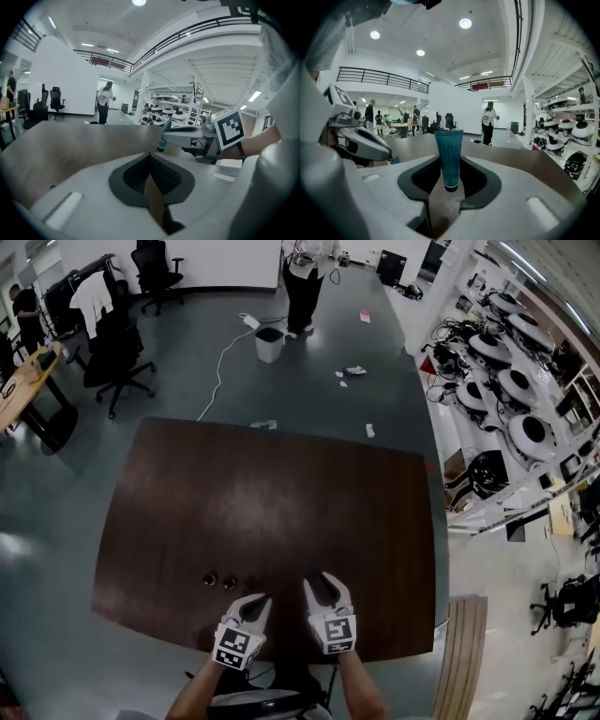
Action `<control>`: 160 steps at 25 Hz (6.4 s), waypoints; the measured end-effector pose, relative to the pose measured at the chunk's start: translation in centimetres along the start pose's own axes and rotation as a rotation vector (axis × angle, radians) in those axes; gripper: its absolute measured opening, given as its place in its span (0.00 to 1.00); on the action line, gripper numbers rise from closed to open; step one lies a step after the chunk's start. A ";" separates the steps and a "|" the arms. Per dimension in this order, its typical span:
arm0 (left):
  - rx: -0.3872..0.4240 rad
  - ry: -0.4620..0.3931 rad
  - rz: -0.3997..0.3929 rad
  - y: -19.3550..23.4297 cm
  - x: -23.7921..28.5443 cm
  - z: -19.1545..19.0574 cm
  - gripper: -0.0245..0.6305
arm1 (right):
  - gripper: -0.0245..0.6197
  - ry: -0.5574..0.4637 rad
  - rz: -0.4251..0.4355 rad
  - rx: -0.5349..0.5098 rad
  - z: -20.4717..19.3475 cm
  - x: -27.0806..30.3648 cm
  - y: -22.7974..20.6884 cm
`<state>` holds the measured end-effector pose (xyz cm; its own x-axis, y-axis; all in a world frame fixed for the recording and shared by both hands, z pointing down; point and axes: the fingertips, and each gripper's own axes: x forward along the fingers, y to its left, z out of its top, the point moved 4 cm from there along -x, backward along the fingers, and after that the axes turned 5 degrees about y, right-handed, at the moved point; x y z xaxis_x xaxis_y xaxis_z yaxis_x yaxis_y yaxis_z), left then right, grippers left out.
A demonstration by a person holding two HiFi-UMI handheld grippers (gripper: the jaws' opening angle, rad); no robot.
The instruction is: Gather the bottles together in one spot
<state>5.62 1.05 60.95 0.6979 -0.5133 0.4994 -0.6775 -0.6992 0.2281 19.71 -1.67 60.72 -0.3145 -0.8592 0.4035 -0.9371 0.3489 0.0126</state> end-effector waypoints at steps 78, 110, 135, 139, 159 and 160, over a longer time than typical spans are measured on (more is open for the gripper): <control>-0.040 0.009 0.105 6.0 -3.8 -8.2 0.04 | 0.44 0.046 0.158 0.035 -8.1 5.0 9.5; 0.034 -0.076 0.114 4.4 -10.2 -0.2 0.04 | 0.04 -0.043 0.177 0.023 1.9 -1.9 10.9; 0.062 -0.137 0.134 5.3 -11.7 2.1 0.04 | 0.04 -0.090 0.148 0.044 4.0 -3.0 12.0; 0.070 -0.140 0.128 5.1 -11.7 2.3 0.04 | 0.04 -0.097 0.147 0.045 4.2 -3.0 12.0; 0.067 -0.125 0.138 4.8 -11.8 2.1 0.04 | 0.04 -0.082 0.149 0.053 3.7 -3.2 11.9; 0.068 -0.124 0.138 4.8 -11.9 2.1 0.04 | 0.04 -0.081 0.149 0.053 3.7 -3.2 11.9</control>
<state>-5.44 2.74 54.39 0.6259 -0.6608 0.4142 -0.7543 -0.6479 0.1061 8.96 3.85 56.19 -0.4599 -0.8276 0.3219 -0.8851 0.4564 -0.0910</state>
